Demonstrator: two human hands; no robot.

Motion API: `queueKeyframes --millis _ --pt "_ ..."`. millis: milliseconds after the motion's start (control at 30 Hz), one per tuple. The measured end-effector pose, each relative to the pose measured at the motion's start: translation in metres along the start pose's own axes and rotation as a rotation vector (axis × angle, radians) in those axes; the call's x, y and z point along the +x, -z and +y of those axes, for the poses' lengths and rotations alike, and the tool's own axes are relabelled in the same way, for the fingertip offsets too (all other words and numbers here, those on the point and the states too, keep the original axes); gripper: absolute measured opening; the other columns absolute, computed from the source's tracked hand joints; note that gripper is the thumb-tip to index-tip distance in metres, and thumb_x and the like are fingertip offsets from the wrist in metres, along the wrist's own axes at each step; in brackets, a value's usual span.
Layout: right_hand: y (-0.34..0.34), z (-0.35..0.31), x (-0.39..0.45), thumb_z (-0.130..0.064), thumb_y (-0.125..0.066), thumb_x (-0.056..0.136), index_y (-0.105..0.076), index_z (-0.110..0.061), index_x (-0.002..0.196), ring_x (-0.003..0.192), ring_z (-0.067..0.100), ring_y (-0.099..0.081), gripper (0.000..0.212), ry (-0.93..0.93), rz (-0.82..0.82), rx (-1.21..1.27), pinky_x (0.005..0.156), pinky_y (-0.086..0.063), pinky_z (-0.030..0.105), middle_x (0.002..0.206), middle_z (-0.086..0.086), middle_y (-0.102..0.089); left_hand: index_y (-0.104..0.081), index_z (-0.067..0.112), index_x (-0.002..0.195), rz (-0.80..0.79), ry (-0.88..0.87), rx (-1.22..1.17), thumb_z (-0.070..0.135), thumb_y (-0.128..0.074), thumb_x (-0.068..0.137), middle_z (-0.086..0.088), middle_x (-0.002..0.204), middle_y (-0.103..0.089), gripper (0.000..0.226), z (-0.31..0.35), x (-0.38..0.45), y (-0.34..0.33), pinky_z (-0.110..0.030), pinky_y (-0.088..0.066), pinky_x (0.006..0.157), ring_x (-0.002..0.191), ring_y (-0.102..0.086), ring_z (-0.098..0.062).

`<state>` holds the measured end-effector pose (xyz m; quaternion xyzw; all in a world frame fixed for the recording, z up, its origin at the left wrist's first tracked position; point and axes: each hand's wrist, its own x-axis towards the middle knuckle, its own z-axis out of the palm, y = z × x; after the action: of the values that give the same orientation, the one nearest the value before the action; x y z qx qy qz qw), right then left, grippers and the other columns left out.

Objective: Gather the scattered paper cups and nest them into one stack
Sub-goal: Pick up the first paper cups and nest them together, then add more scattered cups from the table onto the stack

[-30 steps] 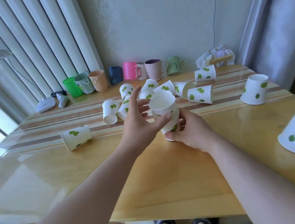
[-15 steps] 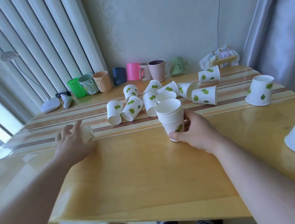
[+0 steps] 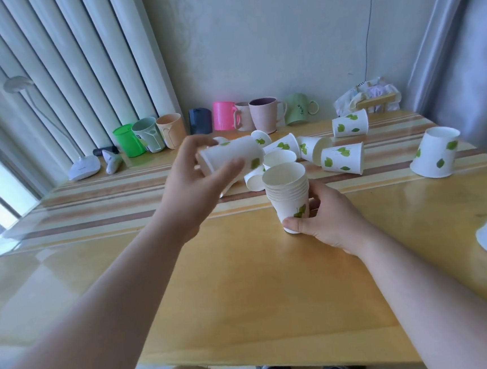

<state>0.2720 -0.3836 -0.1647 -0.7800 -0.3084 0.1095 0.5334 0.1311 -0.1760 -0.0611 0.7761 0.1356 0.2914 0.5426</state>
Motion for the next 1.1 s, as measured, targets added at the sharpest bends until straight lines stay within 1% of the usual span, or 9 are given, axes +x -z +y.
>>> queueKeyframes --millis 167,233,400,533,700,800,900,1000,1100 --pt "0.001 0.001 -0.001 -0.058 -0.087 0.056 -0.062 -0.05 0.128 0.093 -0.01 -0.071 0.076 -0.004 -0.004 0.005 0.073 -0.052 0.021 0.106 -0.038 -0.071 -0.053 0.047 0.151 -0.152 -0.147 0.254 0.048 -0.089 0.08 0.007 0.146 -0.063 0.08 0.016 0.016 -0.038 -0.048 -0.058 0.105 0.131 -0.065 -0.024" --pt "0.001 0.002 -0.001 -0.057 -0.087 0.057 -0.062 -0.047 0.13 0.092 -0.008 -0.072 0.078 -0.005 -0.012 0.009 0.074 -0.053 0.022 0.105 -0.037 -0.072 -0.029 0.052 0.166 -0.208 -0.207 0.425 0.042 -0.085 0.083 0.017 0.154 -0.054 0.1 0.014 0.02 -0.046 -0.029 -0.052 0.104 0.128 -0.057 -0.008" --pt "0.001 0.003 -0.001 -0.057 -0.086 0.058 -0.061 -0.055 0.124 0.091 -0.004 -0.074 0.071 0.002 -0.028 0.024 0.074 -0.055 0.023 0.105 -0.035 -0.073 -0.014 0.06 0.166 -0.24 -0.272 0.622 0.036 -0.077 0.084 0.013 0.13 -0.055 0.107 0.007 0.022 -0.053 -0.016 -0.04 0.078 0.108 -0.054 -0.018" --pt "0.0 0.003 0.0 -0.057 -0.087 0.058 -0.062 -0.055 0.123 0.092 -0.004 -0.074 0.069 0.004 -0.026 0.017 0.075 -0.055 0.024 0.107 -0.036 -0.072 -0.015 0.062 0.165 -0.26 -0.315 0.635 0.036 -0.08 0.082 0.017 0.131 -0.053 0.109 0.006 0.022 -0.056 -0.022 -0.041 0.09 0.111 -0.047 -0.014" --pt "-0.002 0.005 -0.001 -0.052 -0.092 0.065 -0.064 -0.048 0.127 0.089 -0.003 -0.072 0.068 -0.01 0.011 -0.046 0.075 -0.055 0.026 0.103 -0.022 -0.077 0.004 0.067 0.162 -0.367 -0.23 0.401 0.074 -0.089 0.064 0.017 0.165 -0.042 0.135 -0.009 0.018 -0.045 -0.029 -0.041 0.108 0.147 -0.045 -0.009" --pt "-0.01 -0.001 -0.001 -0.057 -0.092 0.067 -0.063 -0.05 0.12 0.087 -0.005 -0.07 0.06 0.04 0.044 -0.114 0.065 -0.051 0.016 0.102 -0.029 -0.073 -0.01 0.053 0.167 -0.404 -0.015 0.203 0.068 -0.096 0.062 0.018 0.155 -0.055 0.137 -0.04 0.001 -0.042 -0.019 -0.049 0.103 0.134 -0.056 0.008" --pt "-0.023 -0.009 0.001 -0.057 -0.092 0.062 -0.058 -0.065 0.108 0.089 -0.01 -0.07 0.057 0.055 -0.034 -0.143 0.063 -0.05 0.007 0.107 -0.044 -0.067 -0.049 0.035 0.151 -0.433 0.081 0.123 0.046 -0.101 0.071 0.013 0.138 -0.072 0.096 -0.075 -0.007 -0.043 -0.044 -0.056 0.11 0.129 -0.067 -0.006" --pt "-0.022 -0.004 0.004 -0.038 -0.093 0.067 -0.059 -0.071 0.117 0.094 0.002 -0.075 0.069 0.024 -0.163 -0.151 0.078 -0.061 0.022 0.112 -0.034 -0.072 -0.068 0.038 0.128 -0.372 0.071 0.178 0.048 -0.098 0.071 0.015 0.116 -0.081 0.065 -0.088 -0.002 -0.034 -0.047 -0.06 0.104 0.114 -0.074 -0.009" --pt "-0.009 0.001 0.021 -0.011 -0.077 0.082 -0.064 -0.061 0.116 0.087 0.007 -0.073 0.061 -0.026 0.011 -0.136 0.069 -0.062 0.029 0.113 -0.023 -0.074 -0.068 0.04 0.118 -0.263 0.054 0.199 0.053 -0.095 0.068 0.014 0.105 -0.08 0.057 -0.093 0.013 -0.016 -0.036 -0.061 0.091 0.1 -0.073 -0.007"
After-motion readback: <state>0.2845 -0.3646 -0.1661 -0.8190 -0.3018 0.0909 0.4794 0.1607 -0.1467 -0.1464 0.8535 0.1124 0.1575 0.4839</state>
